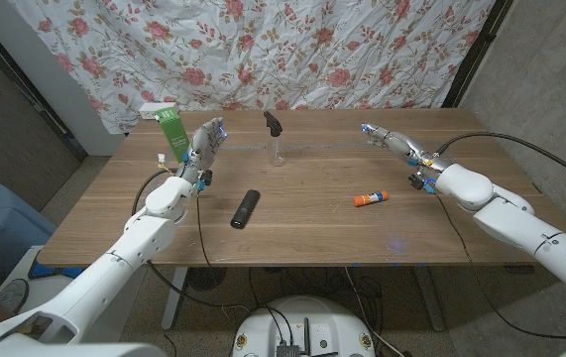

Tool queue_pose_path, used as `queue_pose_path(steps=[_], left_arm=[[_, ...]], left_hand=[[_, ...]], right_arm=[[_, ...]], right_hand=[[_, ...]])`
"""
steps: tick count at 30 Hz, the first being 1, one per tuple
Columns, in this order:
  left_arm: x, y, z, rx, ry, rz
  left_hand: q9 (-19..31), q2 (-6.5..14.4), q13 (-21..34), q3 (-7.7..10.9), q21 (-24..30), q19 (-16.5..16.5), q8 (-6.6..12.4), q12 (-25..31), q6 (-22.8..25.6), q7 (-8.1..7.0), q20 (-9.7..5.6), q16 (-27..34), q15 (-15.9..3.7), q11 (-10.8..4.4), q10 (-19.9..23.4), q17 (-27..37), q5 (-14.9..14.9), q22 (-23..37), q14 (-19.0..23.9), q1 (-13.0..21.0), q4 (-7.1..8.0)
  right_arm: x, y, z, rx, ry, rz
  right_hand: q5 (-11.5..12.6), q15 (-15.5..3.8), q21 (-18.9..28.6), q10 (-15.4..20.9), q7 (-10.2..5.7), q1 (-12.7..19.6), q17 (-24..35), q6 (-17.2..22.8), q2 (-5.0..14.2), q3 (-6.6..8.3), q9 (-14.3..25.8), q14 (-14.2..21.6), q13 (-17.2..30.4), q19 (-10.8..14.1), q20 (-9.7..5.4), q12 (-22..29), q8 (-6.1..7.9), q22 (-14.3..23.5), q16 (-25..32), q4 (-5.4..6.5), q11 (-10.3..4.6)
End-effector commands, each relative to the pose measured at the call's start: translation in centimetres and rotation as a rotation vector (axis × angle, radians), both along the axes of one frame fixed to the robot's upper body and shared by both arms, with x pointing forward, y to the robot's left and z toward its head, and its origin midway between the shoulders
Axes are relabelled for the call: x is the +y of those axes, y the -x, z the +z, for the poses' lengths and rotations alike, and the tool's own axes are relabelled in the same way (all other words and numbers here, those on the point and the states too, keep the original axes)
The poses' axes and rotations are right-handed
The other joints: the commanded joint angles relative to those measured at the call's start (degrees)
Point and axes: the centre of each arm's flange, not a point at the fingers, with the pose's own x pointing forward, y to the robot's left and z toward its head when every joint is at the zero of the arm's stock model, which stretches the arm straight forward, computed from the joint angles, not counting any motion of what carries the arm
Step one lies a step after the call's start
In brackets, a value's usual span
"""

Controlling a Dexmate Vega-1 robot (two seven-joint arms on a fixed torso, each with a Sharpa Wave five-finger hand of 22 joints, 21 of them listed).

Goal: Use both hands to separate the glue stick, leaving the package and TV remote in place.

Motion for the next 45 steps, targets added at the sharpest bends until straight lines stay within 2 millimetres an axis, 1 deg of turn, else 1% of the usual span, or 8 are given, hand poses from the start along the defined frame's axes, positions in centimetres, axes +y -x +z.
queue_pose_path(steps=[1,15,22,26,32,39,43,45], left_arm=[[0.4,-0.1,0.1,0.003,0.007,0.011],[0.9,-0.5,0.3,0.003,0.022,0.034],[0.9,-0.7,0.2,0.006,0.034,0.046],[0.9,-0.7,0.3,0.002,0.034,0.047],[0.8,-0.8,0.2,0.002,0.038,0.044],[0.8,-0.7,-0.1,0.002,0.045,0.053],[0.9,-0.8,-0.2,0.000,0.043,0.046],[0.9,-0.9,-0.1,0.006,0.036,0.056]], left_hand=[[0.1,3.6,0.1,-0.19,0.0,0.2,0.35,0.3,1.0,-0.09,-1.52,0.2,-0.41,-0.28,0.7,0.1,-0.1,0.3,0.4,-0.6,-0.25],[0.1,3.6,0.1,-0.15,0.2,0.7,0.35,0.4,1.6,-0.03,-1.59,0.2,-0.44,-0.53,1.5,0.0,-0.1,0.2,1.0,-0.6,-0.59],[0.1,3.6,0.1,-0.11,0.2,0.9,0.32,0.5,1.7,-0.04,-1.55,0.2,-0.47,-0.87,1.8,0.0,-0.1,0.2,1.2,-0.6,-0.67],[0.1,3.7,0.1,-0.09,0.2,1.0,0.32,0.5,1.9,-0.10,-1.53,0.2,-0.48,-0.87,1.9,0.0,-0.1,0.2,1.4,-0.6,-0.71],[0.1,3.7,0.1,-0.06,0.2,1.1,0.29,0.4,2.0,-0.12,-1.51,0.2,-0.44,-0.83,2.1,0.0,-0.1,0.2,1.5,-0.6,-0.74],[0.1,3.8,0.1,-0.02,0.2,1.2,0.28,0.4,2.1,-0.09,-1.44,0.2,-0.52,-1.02,2.3,0.0,-0.1,0.2,1.8,-0.6,-0.79],[0.1,3.8,0.1,0.00,0.2,1.4,0.29,0.4,2.2,-0.20,-1.47,0.2,-0.51,-1.18,2.4,0.0,-0.1,0.2,1.9,-0.6,-0.82],[0.1,3.8,0.1,0.02,0.3,1.5,0.27,0.4,2.3,-0.21,-1.38,0.2,-0.51,-1.20,2.4,0.0,-0.1,0.2,1.9,-0.6,-0.83]], right_arm=[[-0.5,1.1,-0.1,-0.042,0.238,-0.065],[-0.4,2.6,-0.6,-0.133,0.374,-0.123],[-0.9,3.6,-0.2,-0.146,0.453,-0.159],[-1.1,4.3,0.1,-0.159,0.519,-0.185],[-1.2,5.1,0.5,-0.158,0.585,-0.218],[-1.0,6.1,0.9,-0.133,0.659,-0.243],[-0.8,6.5,1.3,-0.120,0.701,-0.250],[-0.7,6.5,1.5,-0.108,0.723,-0.250]], right_hand=[[0.0,0.15,0.1,-1.4,-0.63,1.1,-0.1,-1.6,-0.16,0.41,0.1,-1.6,0.2,-0.8,0.09,-0.2,0.09,0.1,-0.2,-0.51,-0.24],[-0.2,0.10,0.3,-3.2,-1.58,2.1,-0.6,-3.1,-0.39,0.94,0.2,-2.7,0.2,-1.4,0.47,-0.1,0.38,0.1,0.0,-1.60,-0.49],[-0.5,0.38,0.4,-3.2,-1.89,3.1,-0.9,-4.2,-0.92,1.22,0.2,-2.8,0.3,-1.5,0.80,0.2,0.44,0.1,0.2,-2.70,-0.74],[-0.8,0.58,0.5,-3.3,-2.35,4.4,-1.1,-5.9,-1.36,1.63,0.3,-3.2,0.3,-1.8,1.33,0.3,0.42,0.1,0.4,-4.02,-0.80],[-1.1,1.15,0.5,-3.6,-2.69,5.8,-1.3,-6.9,-1.65,2.12,0.4,-4.2,0.4,-2.2,1.73,0.4,0.64,0.2,0.3,-5.39,-0.91],[-1.7,1.20,0.6,-3.1,-3.40,8.2,-1.4,-8.0,-2.04,2.93,0.5,-5.1,0.5,-2.3,1.91,0.7,0.99,0.2,0.4,-7.55,-0.32],[-2.0,1.48,0.7,-3.1,-3.33,9.2,-1.5,-8.5,-2.03,3.35,0.6,-5.2,0.6,-2.2,2.23,0.8,1.10,0.2,0.6,-8.39,-0.17],[-2.1,1.86,0.8,-3.1,-3.27,10.3,-1.5,-8.5,-1.86,3.89,0.7,-5.1,0.6,-2.1,2.34,0.8,1.34,0.2,0.7,-9.20,-0.14]])
